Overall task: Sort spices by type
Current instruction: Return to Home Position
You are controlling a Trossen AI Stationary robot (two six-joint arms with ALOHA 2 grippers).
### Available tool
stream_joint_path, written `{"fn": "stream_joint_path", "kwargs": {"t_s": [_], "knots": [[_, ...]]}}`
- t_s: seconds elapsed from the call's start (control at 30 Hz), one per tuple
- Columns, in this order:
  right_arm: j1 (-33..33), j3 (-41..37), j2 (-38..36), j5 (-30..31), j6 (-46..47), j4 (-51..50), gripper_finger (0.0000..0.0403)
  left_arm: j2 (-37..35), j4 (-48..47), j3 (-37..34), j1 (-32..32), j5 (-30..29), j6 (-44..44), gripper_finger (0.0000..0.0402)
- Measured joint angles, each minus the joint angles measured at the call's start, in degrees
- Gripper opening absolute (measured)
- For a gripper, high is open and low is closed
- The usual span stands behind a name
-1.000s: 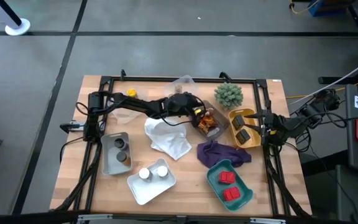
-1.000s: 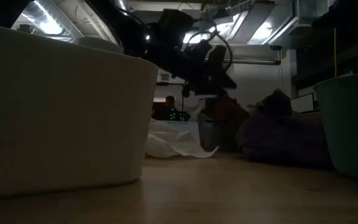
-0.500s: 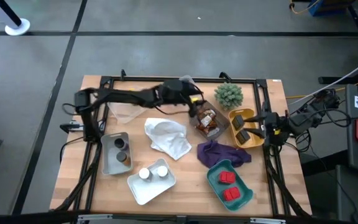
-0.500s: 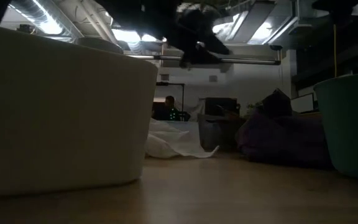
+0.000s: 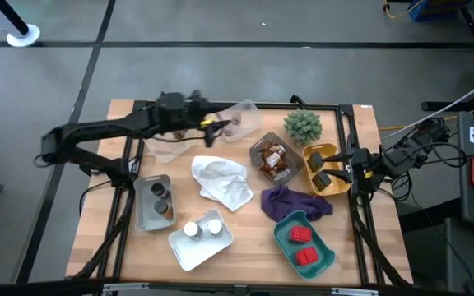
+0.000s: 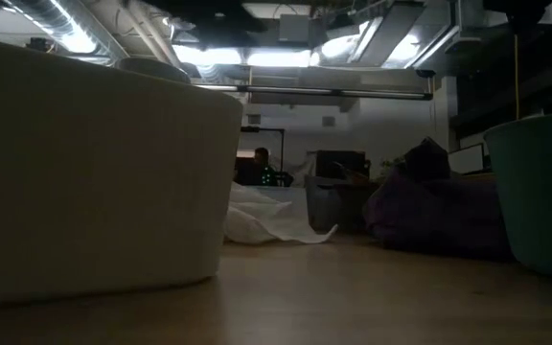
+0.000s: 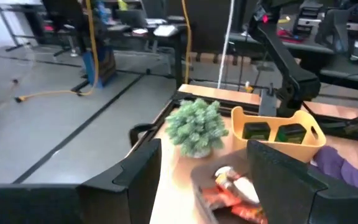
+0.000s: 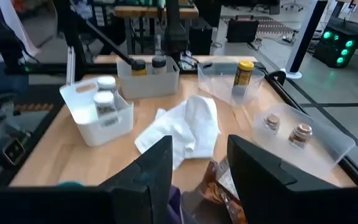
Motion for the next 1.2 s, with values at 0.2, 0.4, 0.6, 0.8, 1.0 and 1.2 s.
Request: {"fn": "stream_joint_path", "kwargs": {"t_s": [0.2, 0.4, 0.6, 0.8, 1.0, 1.2], "knots": [[0.0, 0.0, -0.9, 0.1, 0.1, 4.2, 0.0154, -16.5, 6.0, -18.4, 0.1, -2.7, -1.9, 0.0219], [0.0, 0.0, -3.1, 0.3, 0.1, 8.6, 0.0154, -31.5, 12.0, -34.1, 0.6, -3.0, -2.1, 0.0219], [0.0, 0.0, -4.1, 3.9, -0.4, 11.4, 0.0154, -45.3, 11.6, -44.6, 2.2, -3.7, -4.4, 0.0219], [0.0, 0.0, -4.1, 6.0, -0.6, 12.7, 0.0154, -56.5, 9.4, -51.9, 2.7, -3.7, -4.5, 0.0219], [0.0, 0.0, -4.1, 10.0, -0.7, 13.4, 0.0154, -63.5, 6.0, -56.6, 2.7, -2.6, -5.7, 0.0219], [0.0, 0.0, -3.9, 13.0, -0.8, 13.4, 0.0154, -66.5, 5.6, -60.7, 2.7, -2.4, -7.0, 0.0219]]}}
